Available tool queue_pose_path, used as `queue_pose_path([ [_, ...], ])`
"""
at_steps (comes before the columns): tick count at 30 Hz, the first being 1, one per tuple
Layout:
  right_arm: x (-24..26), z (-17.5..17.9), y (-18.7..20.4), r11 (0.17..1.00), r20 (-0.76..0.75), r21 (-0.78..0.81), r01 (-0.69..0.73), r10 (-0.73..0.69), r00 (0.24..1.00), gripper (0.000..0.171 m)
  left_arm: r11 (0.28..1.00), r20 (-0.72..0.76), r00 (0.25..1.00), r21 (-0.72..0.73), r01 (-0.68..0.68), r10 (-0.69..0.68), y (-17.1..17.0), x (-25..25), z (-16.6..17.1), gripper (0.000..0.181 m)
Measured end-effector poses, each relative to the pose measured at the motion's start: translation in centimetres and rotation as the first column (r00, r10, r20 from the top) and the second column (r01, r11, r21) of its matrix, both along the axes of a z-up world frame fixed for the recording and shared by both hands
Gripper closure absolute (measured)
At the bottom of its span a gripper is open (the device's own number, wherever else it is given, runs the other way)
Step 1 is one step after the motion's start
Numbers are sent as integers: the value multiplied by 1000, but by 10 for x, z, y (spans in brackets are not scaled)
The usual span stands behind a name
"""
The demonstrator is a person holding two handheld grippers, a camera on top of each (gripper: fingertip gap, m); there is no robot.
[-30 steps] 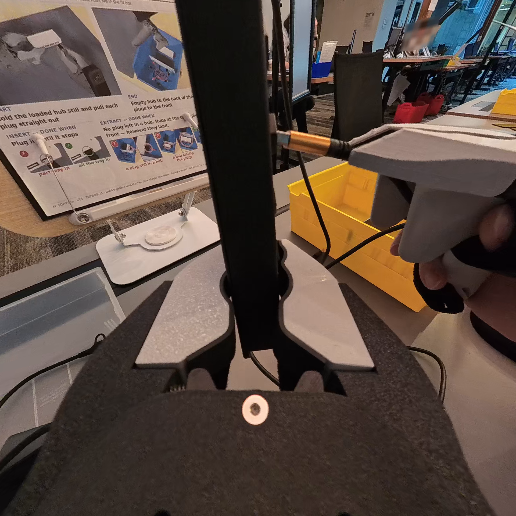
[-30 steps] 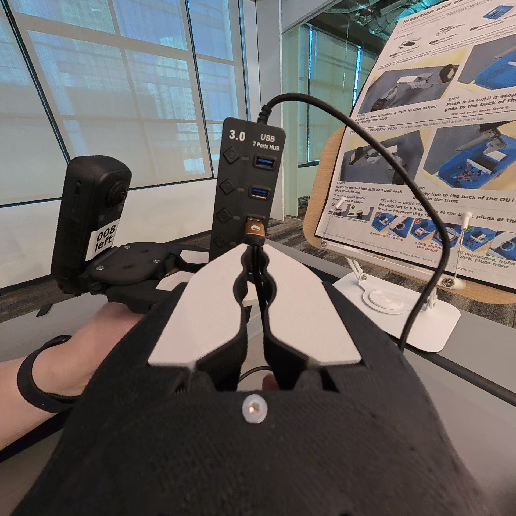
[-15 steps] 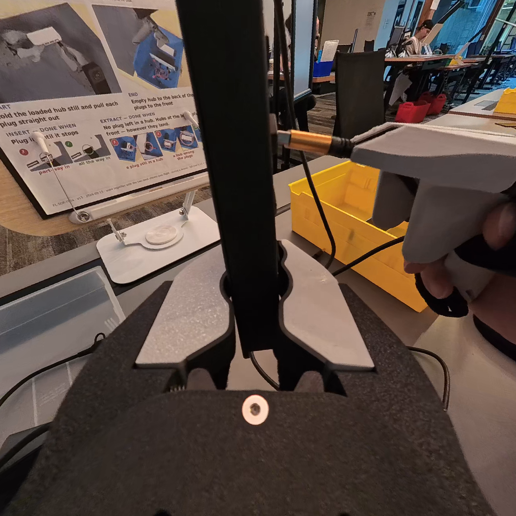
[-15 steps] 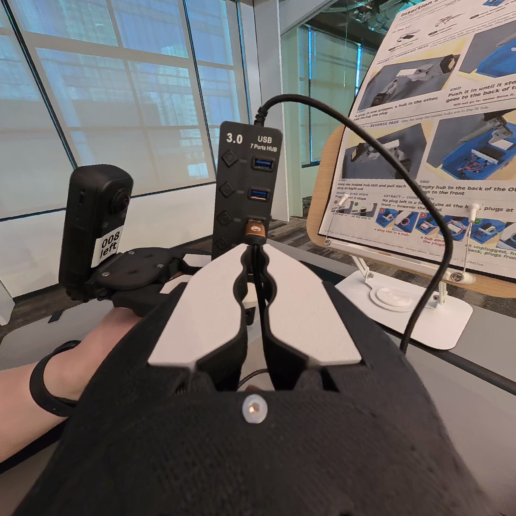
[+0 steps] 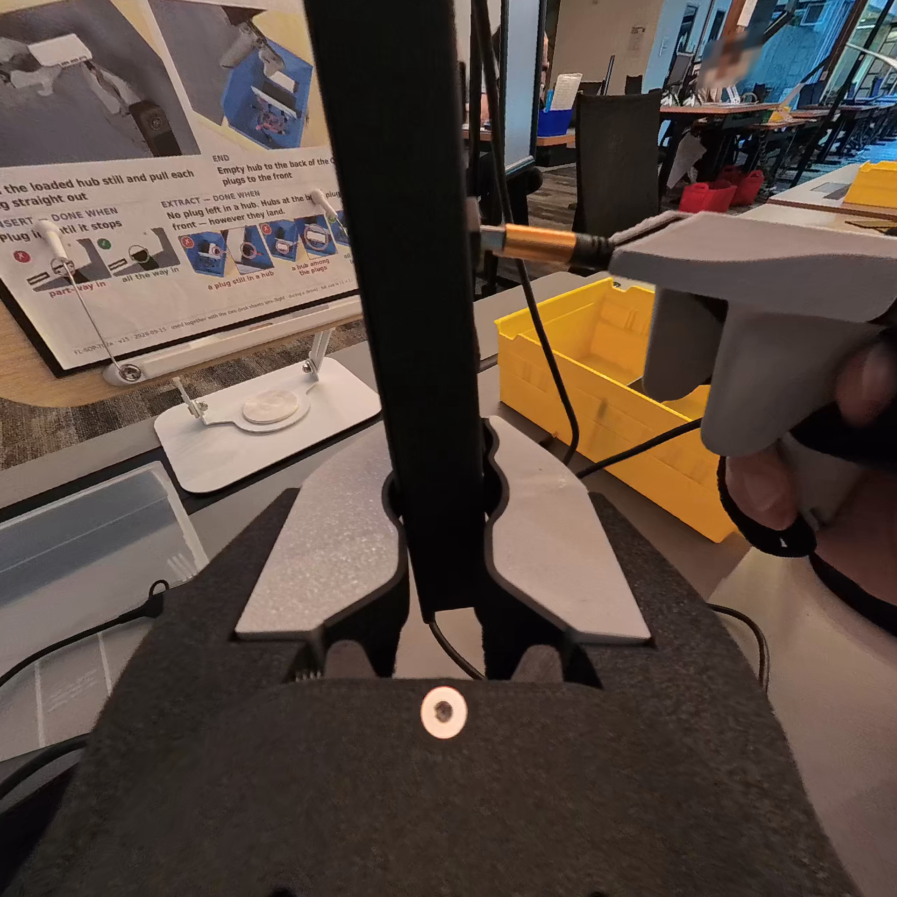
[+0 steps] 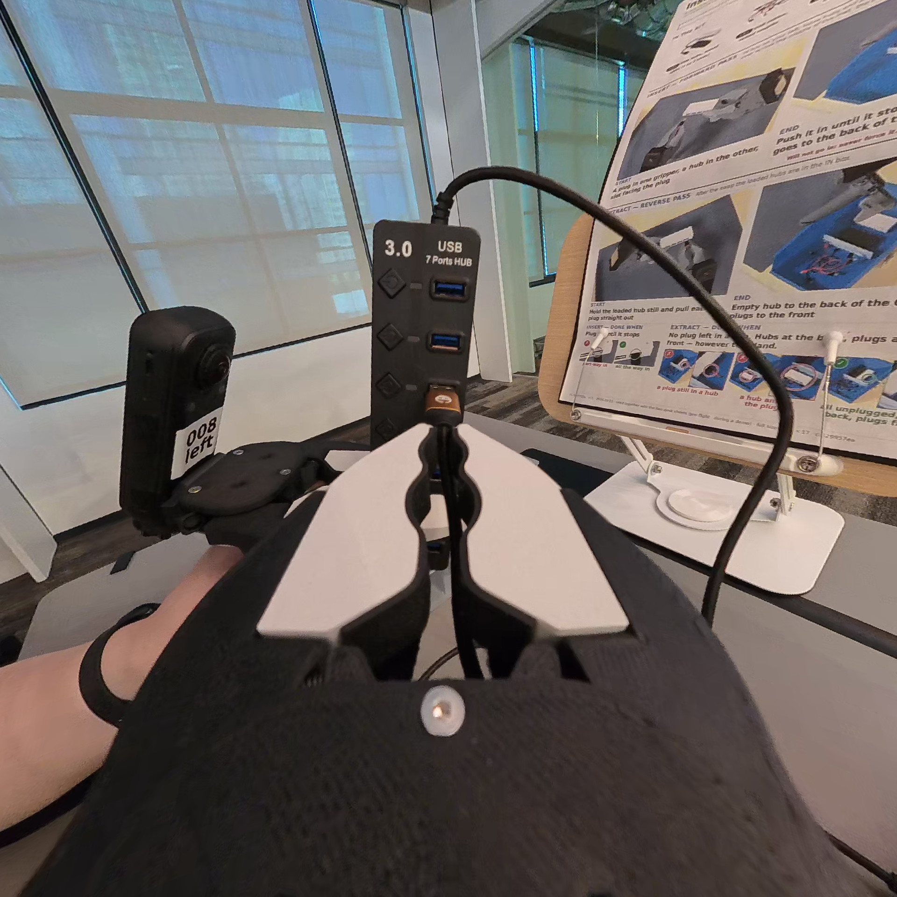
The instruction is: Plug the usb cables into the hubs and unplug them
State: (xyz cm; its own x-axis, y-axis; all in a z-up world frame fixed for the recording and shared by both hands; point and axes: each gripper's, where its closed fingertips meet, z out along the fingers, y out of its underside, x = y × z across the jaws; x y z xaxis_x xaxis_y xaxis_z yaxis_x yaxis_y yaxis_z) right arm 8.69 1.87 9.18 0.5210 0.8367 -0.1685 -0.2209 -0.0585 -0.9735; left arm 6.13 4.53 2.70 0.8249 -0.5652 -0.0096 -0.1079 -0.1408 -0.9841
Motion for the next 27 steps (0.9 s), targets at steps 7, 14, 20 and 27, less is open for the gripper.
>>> queue_pose_path([
  [7,-2,-1,0,1000,37,14,10,-11,999,164,1000,33,999,-16,16,-16,-1,1,1,153],
  [14,-3,0,-2,1000,15,15,-8,8,1000,161,1000,43,999,-18,22,-21,-1,2,1,153],
  [20,-9,0,-6,997,-16,-31,-72,71,997,149,999,28,999,-12,30,-30,-3,5,1,154],
  [27,-9,-4,-4,999,38,-23,-25,25,999,156,999,21,999,2,38,-38,-6,9,2,152],
])
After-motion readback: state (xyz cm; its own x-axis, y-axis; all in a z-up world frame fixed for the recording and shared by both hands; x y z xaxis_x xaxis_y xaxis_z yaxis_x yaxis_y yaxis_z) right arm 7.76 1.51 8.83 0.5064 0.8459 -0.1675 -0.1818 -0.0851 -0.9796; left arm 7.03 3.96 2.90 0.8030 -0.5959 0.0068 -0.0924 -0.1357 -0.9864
